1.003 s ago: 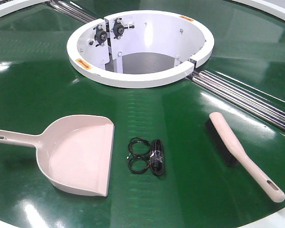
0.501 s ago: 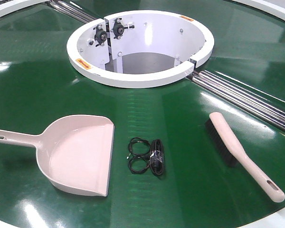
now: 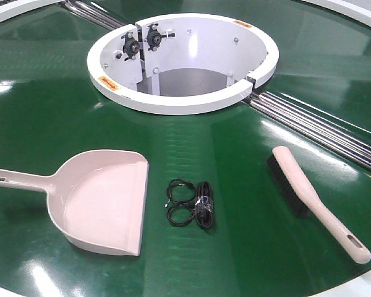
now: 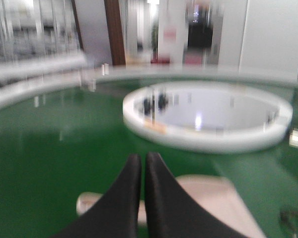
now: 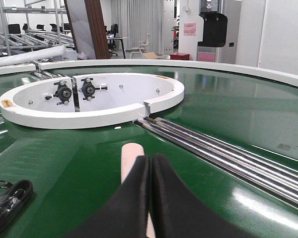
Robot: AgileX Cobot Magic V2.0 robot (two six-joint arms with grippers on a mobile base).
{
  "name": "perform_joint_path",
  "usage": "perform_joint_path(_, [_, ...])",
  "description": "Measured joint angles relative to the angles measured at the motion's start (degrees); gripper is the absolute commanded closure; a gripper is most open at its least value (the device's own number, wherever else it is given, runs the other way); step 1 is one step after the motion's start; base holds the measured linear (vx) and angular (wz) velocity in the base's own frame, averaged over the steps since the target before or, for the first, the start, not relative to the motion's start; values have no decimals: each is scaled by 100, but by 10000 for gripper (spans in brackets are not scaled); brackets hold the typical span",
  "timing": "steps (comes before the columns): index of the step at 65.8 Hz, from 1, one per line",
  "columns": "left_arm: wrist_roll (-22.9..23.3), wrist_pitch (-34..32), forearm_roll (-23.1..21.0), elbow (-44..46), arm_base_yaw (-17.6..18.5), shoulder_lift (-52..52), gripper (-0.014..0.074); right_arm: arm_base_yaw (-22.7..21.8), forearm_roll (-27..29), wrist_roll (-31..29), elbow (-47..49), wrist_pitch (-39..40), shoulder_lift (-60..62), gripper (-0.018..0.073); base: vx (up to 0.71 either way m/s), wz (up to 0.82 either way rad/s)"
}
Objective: Clean and inspect green conveyor with broom and dustpan
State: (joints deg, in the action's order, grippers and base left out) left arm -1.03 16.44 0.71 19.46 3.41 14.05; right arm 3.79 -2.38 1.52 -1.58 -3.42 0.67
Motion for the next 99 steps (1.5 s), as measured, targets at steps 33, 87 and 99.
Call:
perform_joint_path(33, [230,1550,-140,689,0,2215,579,0,0,0,0,0,0,568,0,0])
perform_joint_path(87, [-508,2285,-142,1202,0,2536,14,0,0,0,0,0,0,568,0,0])
perform_joint_path(99, [-2050,3260,-142,2612,0,3407,27,0,0,0,0,0,0,568,0,0])
